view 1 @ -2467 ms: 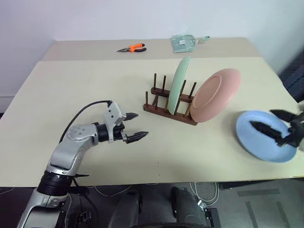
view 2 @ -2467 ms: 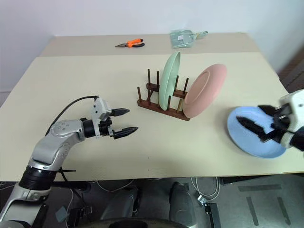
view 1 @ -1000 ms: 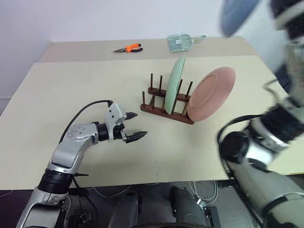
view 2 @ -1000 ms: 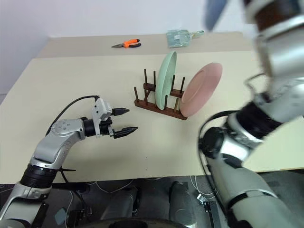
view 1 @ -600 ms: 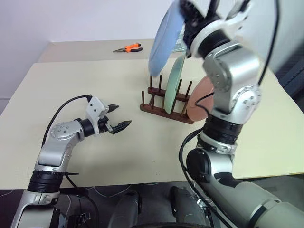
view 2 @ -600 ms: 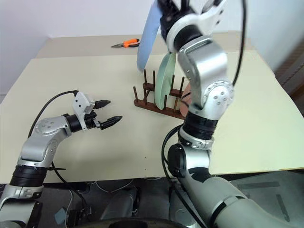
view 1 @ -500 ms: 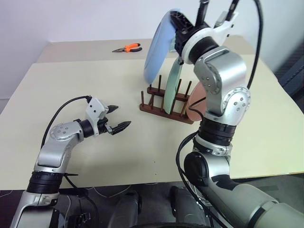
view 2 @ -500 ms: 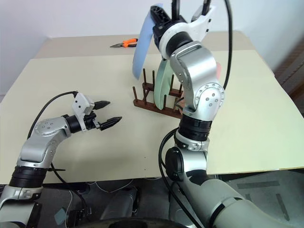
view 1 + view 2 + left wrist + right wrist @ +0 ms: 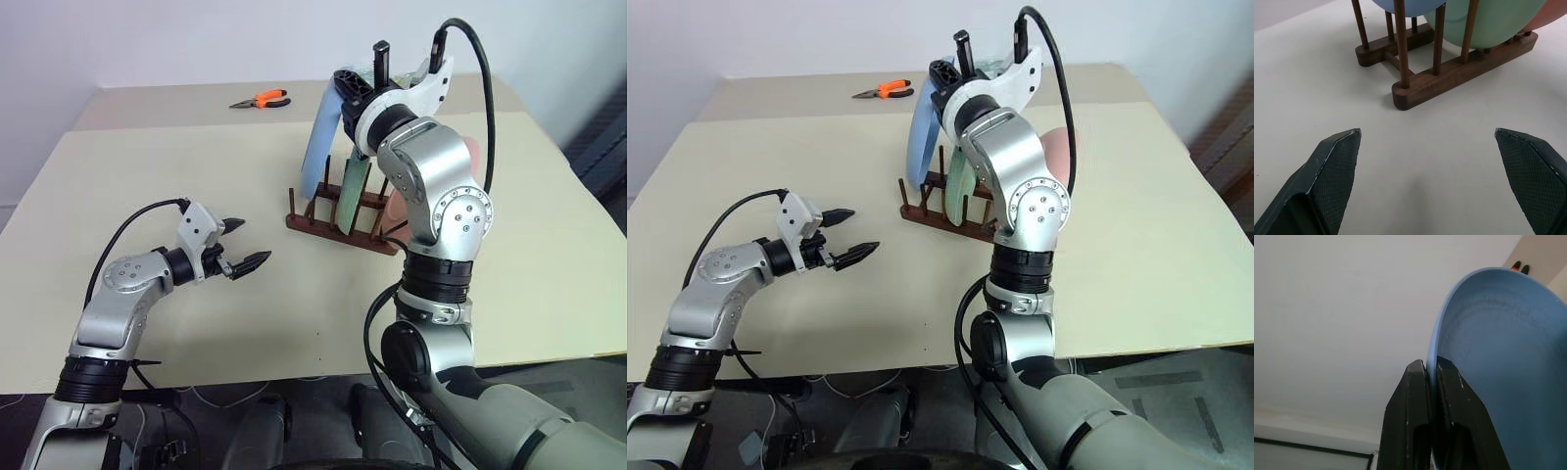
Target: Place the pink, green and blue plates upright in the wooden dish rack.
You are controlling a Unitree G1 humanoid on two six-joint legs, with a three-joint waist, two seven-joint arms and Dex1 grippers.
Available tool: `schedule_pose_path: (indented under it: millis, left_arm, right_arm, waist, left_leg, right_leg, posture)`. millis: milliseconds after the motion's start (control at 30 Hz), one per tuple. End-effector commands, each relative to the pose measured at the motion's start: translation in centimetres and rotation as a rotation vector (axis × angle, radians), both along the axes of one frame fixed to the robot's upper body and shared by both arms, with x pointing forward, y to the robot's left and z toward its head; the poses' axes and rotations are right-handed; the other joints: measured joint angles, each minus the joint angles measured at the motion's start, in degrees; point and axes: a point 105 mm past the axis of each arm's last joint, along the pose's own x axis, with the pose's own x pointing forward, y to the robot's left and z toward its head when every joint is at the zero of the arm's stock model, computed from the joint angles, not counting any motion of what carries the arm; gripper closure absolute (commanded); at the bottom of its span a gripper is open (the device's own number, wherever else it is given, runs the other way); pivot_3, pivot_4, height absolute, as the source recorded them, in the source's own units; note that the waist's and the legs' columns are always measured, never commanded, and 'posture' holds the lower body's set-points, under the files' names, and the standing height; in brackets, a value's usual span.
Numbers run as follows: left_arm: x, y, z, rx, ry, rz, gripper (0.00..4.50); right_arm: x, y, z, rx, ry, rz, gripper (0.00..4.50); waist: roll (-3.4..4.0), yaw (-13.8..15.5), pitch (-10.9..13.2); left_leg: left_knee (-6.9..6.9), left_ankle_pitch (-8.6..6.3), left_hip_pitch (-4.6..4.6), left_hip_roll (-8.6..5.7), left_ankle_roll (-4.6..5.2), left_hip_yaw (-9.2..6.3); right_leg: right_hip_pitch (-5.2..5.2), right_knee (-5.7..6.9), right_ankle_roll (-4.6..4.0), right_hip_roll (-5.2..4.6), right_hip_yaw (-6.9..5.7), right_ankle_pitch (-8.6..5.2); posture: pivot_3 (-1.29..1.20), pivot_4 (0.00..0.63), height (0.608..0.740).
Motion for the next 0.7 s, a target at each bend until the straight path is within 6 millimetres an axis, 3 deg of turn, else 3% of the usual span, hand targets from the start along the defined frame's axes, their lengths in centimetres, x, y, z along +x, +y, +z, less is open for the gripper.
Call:
schedule_pose_path:
  millis: [33, 100, 200, 300, 433, 567, 600, 700]
  left_arm:
    - [-0.3, -0.1, 1.3, -0.004, -0.045, -0.015, 0.00]
    - [-0.4, -0.3, 1.3, -0.005, -0.043, -0.020, 0.00]
    - [-0.5, -0.5, 1.3, -0.009, -0.040, -0.029, 0.00]
    - [-0.7, -0.9, 1.2, -0.013, -0.036, -0.042, 0.00]
    - [-0.8, -1.4, 1.2, -0.020, -0.031, -0.058, 0.00]
    - [-1.3, -2.6, 1.2, -0.030, -0.026, -0.102, 0.00]
    - [-1.5, -3.2, 1.2, -0.033, -0.027, -0.124, 0.00]
    - [-2.5, -5.7, 1.6, -0.055, -0.027, -0.218, 0.00]
  right_arm:
    - [-0.2, 0.2, 1.0, -0.014, -0.047, -0.003, 4.48]
    - [-0.1, 0.3, 1.1, -0.027, -0.057, -0.002, 4.48]
    - [-0.1, 0.3, 1.4, -0.053, -0.086, -0.007, 3.53]
    - [-0.5, 0.3, 3.0, -0.123, -0.194, -0.024, 2.11]
    - [-2.0, 0.3, 5.8, -0.235, -0.399, -0.022, 2.11]
    - [-5.7, -0.5, 9.9, -0.454, -0.756, -0.045, 2.11]
    - [-6.2, -1.3, 10.1, -0.537, -0.817, -0.065, 2.11]
    - [-8.0, -5.2, 9.1, -0.796, -0.948, -0.096, 2.93]
  waist:
    - [0.00, -0.31, 0.00]
    - [0.00, -0.41, 0.00]
    - [0.00, -0.40, 0.00]
    - [0.01, -0.40, 0.01]
    - [0.00, -0.40, 0.00]
    - [0.00, -0.23, 0.00]
    - [-0.01, -0.04, 0.00]
    - [-0.20, 0.87, -0.11]
  left_leg:
    - [-0.01, 0.00, 0.00, 0.00, 0.00, 0.00]
    - [-0.02, 0.00, 0.00, 0.01, 0.00, -0.01]
    - [-0.02, 0.00, 0.00, 0.01, 0.00, -0.01]
    - [-0.01, 0.00, 0.00, 0.01, 0.00, 0.00]
    - [-0.01, 0.00, -0.01, 0.01, 0.00, 0.01]
    - [0.01, 0.00, -0.03, 0.01, 0.00, 0.01]
    - [0.02, 0.00, -0.04, 0.00, 0.00, 0.01]
    - [0.04, 0.00, -0.09, -0.03, 0.00, 0.01]
  right_leg:
    - [0.00, 0.00, 0.00, 0.00, 0.00, 0.00]
    - [0.00, 0.00, 0.00, 0.01, 0.00, 0.00]
    - [-0.01, 0.00, 0.00, 0.02, 0.00, 0.00]
    - [-0.01, 0.00, 0.00, 0.02, 0.01, 0.00]
    - [0.00, -0.01, 0.00, 0.02, 0.00, 0.00]
    - [0.00, -0.02, 0.00, 0.02, -0.01, 0.00]
    - [0.02, -0.04, 0.00, 0.01, -0.02, 0.00]
    - [0.14, -0.23, 0.03, -0.04, -0.06, -0.02]
  posture:
    - [0.00, 0.150, 0.740]
    - [0.00, 0.150, 0.740]
    - [0.00, 0.150, 0.740]
    - [0.00, 0.150, 0.740]
    - [0.00, 0.150, 0.740]
    - [0.00, 0.150, 0.740]
    - [0.00, 0.150, 0.740]
    - [0.00, 0.150, 0.740]
